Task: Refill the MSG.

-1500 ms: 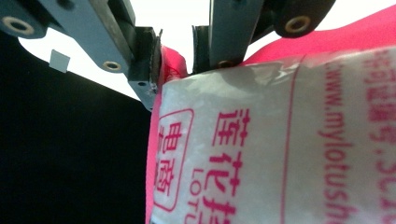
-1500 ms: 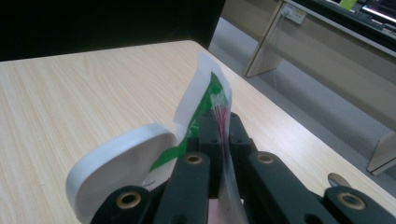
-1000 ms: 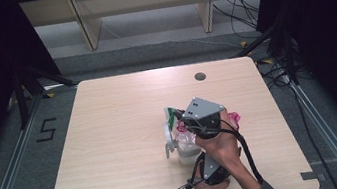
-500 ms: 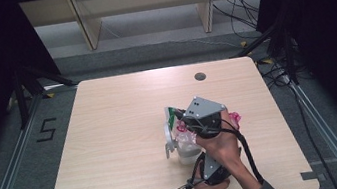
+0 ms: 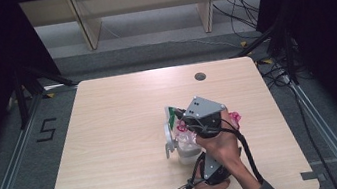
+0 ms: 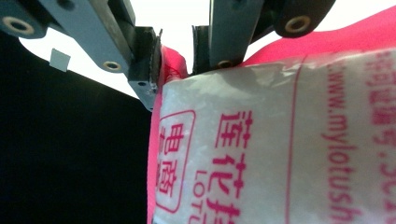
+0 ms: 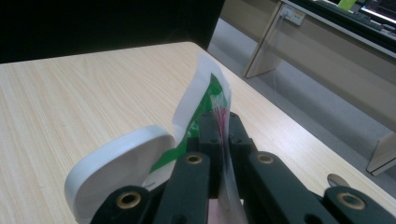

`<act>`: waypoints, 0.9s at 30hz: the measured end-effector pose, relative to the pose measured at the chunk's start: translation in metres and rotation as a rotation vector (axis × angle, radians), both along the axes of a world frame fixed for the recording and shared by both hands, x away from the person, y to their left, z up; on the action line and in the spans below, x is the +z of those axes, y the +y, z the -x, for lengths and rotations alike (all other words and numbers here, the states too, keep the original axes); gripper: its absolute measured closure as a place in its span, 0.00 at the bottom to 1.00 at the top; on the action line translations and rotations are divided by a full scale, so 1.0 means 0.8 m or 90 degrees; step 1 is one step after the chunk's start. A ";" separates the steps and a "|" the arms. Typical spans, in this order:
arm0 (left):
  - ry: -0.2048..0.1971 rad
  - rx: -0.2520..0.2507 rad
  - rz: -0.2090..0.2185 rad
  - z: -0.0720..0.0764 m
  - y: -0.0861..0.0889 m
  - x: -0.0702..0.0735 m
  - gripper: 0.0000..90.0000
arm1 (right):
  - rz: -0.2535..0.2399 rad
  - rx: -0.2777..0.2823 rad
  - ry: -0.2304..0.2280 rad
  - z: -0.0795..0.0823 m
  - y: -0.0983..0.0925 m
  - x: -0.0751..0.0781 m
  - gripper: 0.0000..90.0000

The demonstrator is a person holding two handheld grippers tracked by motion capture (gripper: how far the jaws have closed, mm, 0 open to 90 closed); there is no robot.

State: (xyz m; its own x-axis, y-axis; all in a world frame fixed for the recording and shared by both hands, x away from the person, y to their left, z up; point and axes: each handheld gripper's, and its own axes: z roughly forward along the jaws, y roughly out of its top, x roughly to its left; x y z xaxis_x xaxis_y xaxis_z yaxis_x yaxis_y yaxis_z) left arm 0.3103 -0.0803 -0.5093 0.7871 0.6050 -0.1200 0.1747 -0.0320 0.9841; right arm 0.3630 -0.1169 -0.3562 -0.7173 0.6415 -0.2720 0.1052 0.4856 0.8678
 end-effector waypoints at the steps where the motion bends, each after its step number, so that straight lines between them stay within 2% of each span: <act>1: 0.000 -0.001 0.001 0.000 0.000 0.000 0.84 | -0.001 0.000 -0.001 0.000 0.000 0.000 0.99; 2: 0.001 -0.001 0.002 0.000 0.000 0.000 0.84 | 0.004 -0.003 -0.007 0.000 -0.001 0.002 0.99; 3: 0.001 -0.001 0.003 0.000 0.000 0.001 0.84 | -0.009 -0.014 0.005 0.003 0.000 0.001 0.99; 4: 0.002 -0.001 0.003 0.000 0.000 0.001 0.84 | -0.004 -0.003 0.004 0.001 0.000 0.002 0.99; 10: 0.004 -0.006 -0.003 0.001 0.001 0.001 0.84 | 0.001 0.000 0.004 0.001 0.002 0.000 0.99; 12: -0.003 0.002 0.000 0.001 0.000 0.002 0.84 | 0.000 0.003 0.000 0.002 0.001 0.002 0.99; 14: -0.004 -0.004 0.007 0.001 0.000 0.002 0.84 | -0.003 0.000 -0.001 0.004 0.002 0.003 0.99; 16: 0.002 -0.006 -0.003 0.001 0.002 0.002 0.84 | 0.001 0.004 -0.002 0.003 0.002 0.003 0.99; 17: 0.001 0.001 0.002 0.001 0.000 0.001 0.84 | 0.003 0.003 -0.002 0.002 0.002 0.001 0.99; 19: 0.010 0.012 0.040 0.002 -0.004 0.000 0.84 | 0.004 0.001 0.005 0.000 0.002 -0.001 0.99; 20: 0.012 0.008 0.036 0.002 -0.003 0.001 0.84 | 0.003 0.003 0.003 0.000 0.002 0.000 0.99; 21: 0.001 -0.005 -0.001 0.001 0.002 0.002 0.84 | 0.001 0.003 0.002 0.001 0.002 0.000 0.99; 22: -0.006 0.000 0.004 0.001 0.001 0.002 0.84 | -0.001 0.004 -0.001 0.003 0.002 0.002 0.99; 23: 0.001 -0.019 0.000 0.000 0.002 0.003 0.84 | -0.002 0.003 0.002 0.004 0.003 0.003 0.99; 24: -0.004 0.001 0.004 0.001 0.001 0.002 0.84 | 0.008 0.004 -0.010 0.004 0.003 0.003 0.99; 25: 0.002 0.007 0.017 0.001 -0.001 0.001 0.84 | 0.004 0.004 -0.003 0.004 0.004 0.002 0.99; 26: 0.010 0.016 0.044 0.002 -0.005 0.000 0.84 | 0.004 0.003 0.004 0.003 0.005 0.001 0.99; 27: 0.011 0.015 0.044 0.002 -0.004 0.000 0.84 | 0.004 0.000 0.004 0.002 0.006 -0.001 0.99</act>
